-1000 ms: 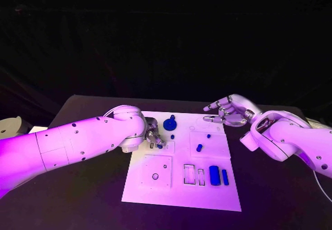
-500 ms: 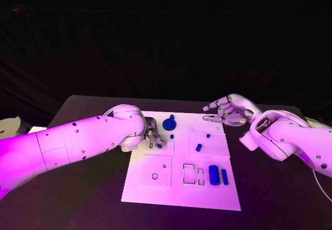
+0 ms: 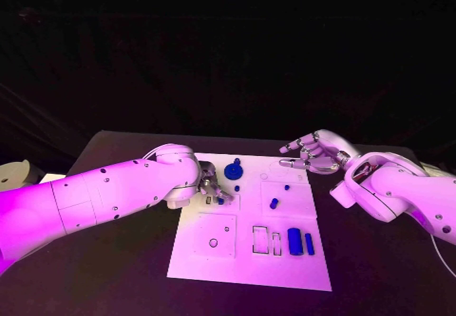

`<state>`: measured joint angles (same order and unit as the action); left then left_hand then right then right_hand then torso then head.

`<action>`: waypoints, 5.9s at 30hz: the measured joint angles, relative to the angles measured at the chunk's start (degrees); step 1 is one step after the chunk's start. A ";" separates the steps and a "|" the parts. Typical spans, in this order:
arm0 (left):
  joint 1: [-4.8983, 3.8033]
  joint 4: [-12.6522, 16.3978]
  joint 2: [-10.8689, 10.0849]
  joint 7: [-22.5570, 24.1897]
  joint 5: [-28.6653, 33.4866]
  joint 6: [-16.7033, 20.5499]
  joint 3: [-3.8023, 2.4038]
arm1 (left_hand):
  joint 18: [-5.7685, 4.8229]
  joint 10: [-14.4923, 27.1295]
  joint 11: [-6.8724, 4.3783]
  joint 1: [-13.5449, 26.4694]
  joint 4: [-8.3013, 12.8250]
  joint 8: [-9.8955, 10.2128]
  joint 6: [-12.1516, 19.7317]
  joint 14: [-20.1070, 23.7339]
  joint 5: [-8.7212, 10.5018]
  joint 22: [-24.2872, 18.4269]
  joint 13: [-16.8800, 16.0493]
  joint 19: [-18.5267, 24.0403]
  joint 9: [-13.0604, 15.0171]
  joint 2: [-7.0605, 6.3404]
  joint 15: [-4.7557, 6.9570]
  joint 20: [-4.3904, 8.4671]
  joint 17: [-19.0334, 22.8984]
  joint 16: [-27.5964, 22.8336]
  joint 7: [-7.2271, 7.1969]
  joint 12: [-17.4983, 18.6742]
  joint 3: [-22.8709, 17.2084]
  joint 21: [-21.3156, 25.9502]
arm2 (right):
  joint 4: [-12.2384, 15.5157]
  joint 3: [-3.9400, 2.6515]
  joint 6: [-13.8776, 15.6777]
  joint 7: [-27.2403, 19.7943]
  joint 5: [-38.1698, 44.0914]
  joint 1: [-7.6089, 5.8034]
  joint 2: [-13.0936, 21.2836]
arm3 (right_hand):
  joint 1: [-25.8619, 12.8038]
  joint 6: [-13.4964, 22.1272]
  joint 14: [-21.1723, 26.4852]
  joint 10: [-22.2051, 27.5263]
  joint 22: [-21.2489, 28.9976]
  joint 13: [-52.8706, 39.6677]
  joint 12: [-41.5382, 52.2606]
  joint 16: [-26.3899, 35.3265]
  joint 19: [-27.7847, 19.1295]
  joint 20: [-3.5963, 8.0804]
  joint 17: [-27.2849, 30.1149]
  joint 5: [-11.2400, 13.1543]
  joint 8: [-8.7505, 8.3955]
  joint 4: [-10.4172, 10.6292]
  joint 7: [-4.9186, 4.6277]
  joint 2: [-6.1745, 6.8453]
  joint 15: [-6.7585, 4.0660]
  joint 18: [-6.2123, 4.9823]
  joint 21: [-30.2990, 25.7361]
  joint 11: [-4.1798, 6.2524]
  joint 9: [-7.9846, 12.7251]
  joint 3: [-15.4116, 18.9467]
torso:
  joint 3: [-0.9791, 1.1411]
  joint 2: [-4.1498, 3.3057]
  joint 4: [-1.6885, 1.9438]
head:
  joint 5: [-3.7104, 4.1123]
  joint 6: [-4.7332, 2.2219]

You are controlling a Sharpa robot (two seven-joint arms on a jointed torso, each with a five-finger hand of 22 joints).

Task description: Assemble the parts on the task board

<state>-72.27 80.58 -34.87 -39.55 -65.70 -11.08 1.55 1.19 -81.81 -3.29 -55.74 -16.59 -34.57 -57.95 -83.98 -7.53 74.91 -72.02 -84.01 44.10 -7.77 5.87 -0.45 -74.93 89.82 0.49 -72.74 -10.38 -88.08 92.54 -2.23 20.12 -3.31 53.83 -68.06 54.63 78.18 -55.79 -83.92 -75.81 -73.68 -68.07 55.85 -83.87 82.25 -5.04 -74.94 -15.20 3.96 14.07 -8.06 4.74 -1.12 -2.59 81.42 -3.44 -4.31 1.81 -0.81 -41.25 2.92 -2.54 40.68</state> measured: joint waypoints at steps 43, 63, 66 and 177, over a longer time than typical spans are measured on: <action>-4.97 -13.74 3.45 -0.44 0.75 -5.89 -2.49 | 0.11 4.52 2.65 -8.80 -0.09 6.97 4.48 0.12 3.32 -0.01 6.49 -0.12 -6.35 6.26 -1.58 -1.38 0.02 0.00 2.87 6.51 12.85 4.00 | -1.24 0.02 -0.01 -0.05 -0.34 0.27 -0.87 | 0.00 0.00 0.00 0.00 0.07 0.07 0.00 0.00 0.00 0.00 0.03 0.00 0.00 0.24 0.00 0.00 0.00 0.00 0.00 0.00 0.02 0.24 | -0.08 -0.08 -0.01 | -0.65 -0.57; -4.21 -18.28 6.63 0.21 -1.18 -7.81 -2.02 | 0.12 3.68 2.25 -11.81 0.07 6.50 3.38 0.12 3.11 0.04 5.38 -0.12 -6.46 8.51 -1.58 -1.37 0.03 0.00 2.36 5.17 13.01 3.32 | -1.36 0.02 -0.03 -0.09 -0.36 0.31 -1.15 | 0.00 0.00 0.00 0.00 0.07 0.06 0.00 0.00 0.00 0.00 0.04 0.00 0.00 0.23 0.00 0.00 0.00 0.00 0.00 0.00 0.03 0.23 | 0.02 -0.01 -0.02 | -0.73 -0.31; -4.18 -18.34 6.71 0.32 -1.18 -7.81 -2.02 | 0.12 3.48 2.05 -12.06 0.07 6.50 2.97 0.12 3.11 0.04 5.21 -0.12 -6.49 8.76 -1.58 -1.37 0.03 0.00 2.38 4.85 13.01 3.32 | -1.37 0.02 -0.03 -0.09 -0.36 0.31 -1.17 | 0.00 0.00 0.00 0.00 0.07 0.06 0.00 0.00 0.00 0.00 0.04 0.00 0.00 0.23 0.00 0.00 0.00 0.00 0.00 0.00 0.03 0.23 | 0.02 0.00 -0.02 | -0.73 -0.28; 0.31 3.59 -5.78 2.92 -1.75 0.56 -1.28 | 0.13 1.64 1.67 -23.26 5.51 8.34 2.65 -0.08 3.76 -0.01 6.07 -0.12 -4.53 0.08 -1.38 -1.37 0.03 0.00 3.09 6.00 -14.28 2.51 | -1.68 0.03 -0.34 -0.26 -0.70 0.39 -0.83 | -0.30 0.00 0.00 0.00 0.06 0.05 0.00 0.00 0.00 0.00 -0.01 0.00 0.00 0.23 0.00 -0.30 0.00 0.00 -0.21 0.00 0.04 0.23 | -0.01 0.17 0.27 | -1.52 1.08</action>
<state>-71.96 84.17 -40.65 -36.63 -67.46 -10.52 0.27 1.31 -80.17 -1.62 -79.00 -11.08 -26.22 -55.30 -84.06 -3.77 74.91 -65.94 -84.12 39.58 -7.69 4.48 -1.82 -74.91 89.82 3.57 -66.74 -24.67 -85.57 90.86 -2.21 19.79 -3.57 53.13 -67.67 53.80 77.88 -55.79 -83.92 -75.81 -73.62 -68.02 55.85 -83.87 82.25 -5.04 -74.95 -15.20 3.96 14.30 -8.06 4.44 -1.12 -2.59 81.21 -3.45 -4.27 2.04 -0.82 -41.08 3.19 -4.06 41.76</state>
